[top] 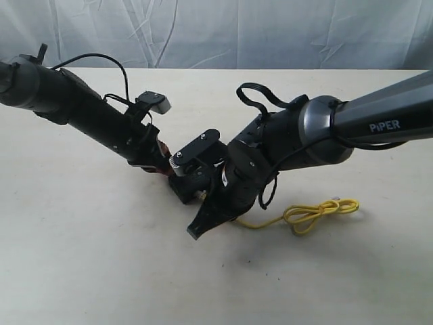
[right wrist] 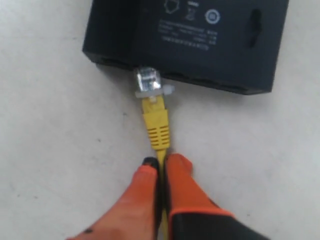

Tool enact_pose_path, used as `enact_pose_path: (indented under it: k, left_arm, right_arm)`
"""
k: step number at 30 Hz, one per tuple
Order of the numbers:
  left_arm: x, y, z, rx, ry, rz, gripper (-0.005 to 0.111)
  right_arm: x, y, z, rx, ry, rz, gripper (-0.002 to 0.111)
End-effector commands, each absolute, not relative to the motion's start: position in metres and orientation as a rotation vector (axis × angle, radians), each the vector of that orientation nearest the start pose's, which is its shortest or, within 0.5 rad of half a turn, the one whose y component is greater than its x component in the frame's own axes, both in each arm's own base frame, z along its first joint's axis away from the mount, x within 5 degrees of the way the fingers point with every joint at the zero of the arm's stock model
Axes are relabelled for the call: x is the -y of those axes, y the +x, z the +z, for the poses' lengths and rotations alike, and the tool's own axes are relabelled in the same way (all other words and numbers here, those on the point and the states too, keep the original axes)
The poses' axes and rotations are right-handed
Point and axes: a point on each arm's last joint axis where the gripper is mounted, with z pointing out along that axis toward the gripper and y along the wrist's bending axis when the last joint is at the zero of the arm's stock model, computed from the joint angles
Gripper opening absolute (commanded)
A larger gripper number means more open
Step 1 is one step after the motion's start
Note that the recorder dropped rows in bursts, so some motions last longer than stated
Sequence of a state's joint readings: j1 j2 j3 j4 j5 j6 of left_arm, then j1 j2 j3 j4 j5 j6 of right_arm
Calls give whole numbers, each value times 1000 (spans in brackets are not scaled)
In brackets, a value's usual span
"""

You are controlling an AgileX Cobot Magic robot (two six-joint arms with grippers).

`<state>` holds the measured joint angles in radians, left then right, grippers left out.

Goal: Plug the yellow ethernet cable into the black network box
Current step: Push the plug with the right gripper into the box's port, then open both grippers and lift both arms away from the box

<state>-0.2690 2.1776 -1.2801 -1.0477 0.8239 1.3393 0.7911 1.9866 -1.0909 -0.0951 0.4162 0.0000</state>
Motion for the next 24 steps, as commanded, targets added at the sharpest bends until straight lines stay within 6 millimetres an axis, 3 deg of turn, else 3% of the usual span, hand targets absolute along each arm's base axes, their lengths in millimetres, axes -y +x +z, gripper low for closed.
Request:
enact_pose_path:
  k: [1, 14, 24]
  left_arm:
    - [165, 366, 102, -2437, 1113, -996, 0]
    - [166, 363, 103, -2430, 1141, -1030, 0]
    - [165, 362, 103, -2409, 1190, -1015, 0]
  right_arm:
    - [-261, 263, 113, -2548, -1136, 131, -1]
    - [-258, 269, 115, -2539, -1049, 69, -1]
    - [-264, 273, 118, -2425, -1122, 107, -1]
